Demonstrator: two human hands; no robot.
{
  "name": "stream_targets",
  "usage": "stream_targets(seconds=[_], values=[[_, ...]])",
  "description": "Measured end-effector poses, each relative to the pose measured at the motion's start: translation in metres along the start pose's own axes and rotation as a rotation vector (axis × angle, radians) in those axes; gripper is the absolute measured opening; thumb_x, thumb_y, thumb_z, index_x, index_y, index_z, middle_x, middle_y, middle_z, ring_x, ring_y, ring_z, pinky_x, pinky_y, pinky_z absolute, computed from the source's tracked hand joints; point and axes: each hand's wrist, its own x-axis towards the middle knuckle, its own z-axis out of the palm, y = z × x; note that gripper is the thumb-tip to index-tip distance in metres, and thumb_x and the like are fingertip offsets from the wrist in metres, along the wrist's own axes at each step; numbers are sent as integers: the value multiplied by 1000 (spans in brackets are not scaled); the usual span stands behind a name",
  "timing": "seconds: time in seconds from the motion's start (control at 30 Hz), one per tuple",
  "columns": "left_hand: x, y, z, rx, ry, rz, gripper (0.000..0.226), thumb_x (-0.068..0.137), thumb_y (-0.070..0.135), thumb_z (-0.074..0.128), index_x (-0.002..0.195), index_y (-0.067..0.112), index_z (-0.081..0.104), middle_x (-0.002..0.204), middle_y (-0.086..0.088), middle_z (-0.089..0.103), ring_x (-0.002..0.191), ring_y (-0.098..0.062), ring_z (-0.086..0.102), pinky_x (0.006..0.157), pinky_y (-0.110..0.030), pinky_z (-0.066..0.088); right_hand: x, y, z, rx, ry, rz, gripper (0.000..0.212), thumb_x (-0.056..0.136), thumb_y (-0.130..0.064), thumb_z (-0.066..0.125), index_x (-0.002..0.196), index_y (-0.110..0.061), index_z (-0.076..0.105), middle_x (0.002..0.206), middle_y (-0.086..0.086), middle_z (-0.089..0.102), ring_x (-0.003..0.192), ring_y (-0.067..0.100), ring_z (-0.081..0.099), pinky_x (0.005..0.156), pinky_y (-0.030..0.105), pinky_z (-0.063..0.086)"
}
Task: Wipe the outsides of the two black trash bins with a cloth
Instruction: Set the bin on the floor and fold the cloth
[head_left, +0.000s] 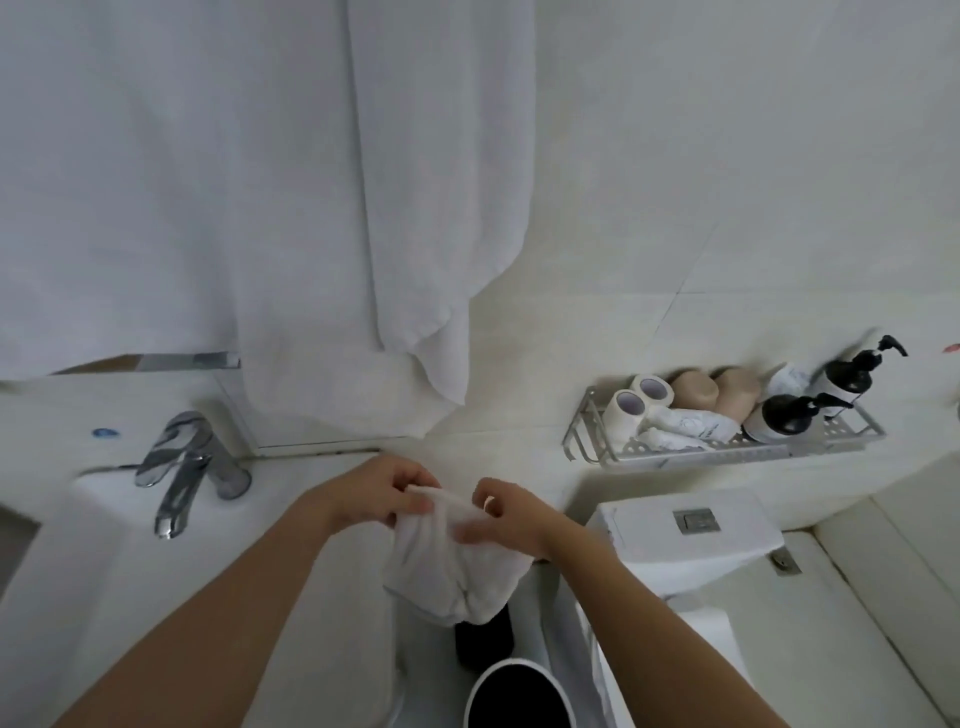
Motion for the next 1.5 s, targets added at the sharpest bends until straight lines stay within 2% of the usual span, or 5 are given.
stream_targets(seconds=[0.3, 0.53, 0.87, 1.23, 1.5], values=[[-27, -30, -30, 22, 147, -50, 12, 92, 12, 68, 104, 12, 70, 96, -6, 70, 82, -12, 67, 70, -33, 58, 19, -18, 17, 113, -201, 42, 12, 87, -20, 68, 83, -24, 57, 83, -3, 55, 75, 13, 55, 57, 23, 48], [-46, -73, -47, 95, 193, -157, 12, 91, 16, 69, 103, 15, 69, 102, -8, 69, 89, -19, 69, 66, -33, 61, 47, -34, 44, 222, -426, 195, 23, 85, -24, 74, 105, -22, 64, 104, 7, 65, 97, 32, 68, 67, 43, 61], [-18, -147, -33, 93, 374, -250, 15, 92, 17, 67, 107, 17, 64, 105, -9, 62, 88, -21, 62, 59, -27, 55, 90, -15, 109, -81, 36, 278, 38, 81, -42, 73, 99, -11, 60, 99, 6, 64, 92, 25, 62, 72, 34, 52], [18, -168, -25, -3, 318, -285, 46, 85, 15, 75, 126, 19, 55, 122, -5, 57, 104, -20, 58, 76, -28, 55, 102, 4, 135, 299, 429, 430, 18, 91, -27, 62, 95, -13, 53, 94, 5, 63, 86, 25, 59, 71, 33, 43], [25, -171, -20, 116, 228, -225, 61, 80, 11, 77, 131, 27, 48, 129, -1, 53, 118, -24, 55, 95, -37, 50, 108, 10, 143, 225, 41, 416, 46, 96, -17, 50, 139, -8, 40, 128, 16, 55, 112, 31, 56, 88, 36, 46]])
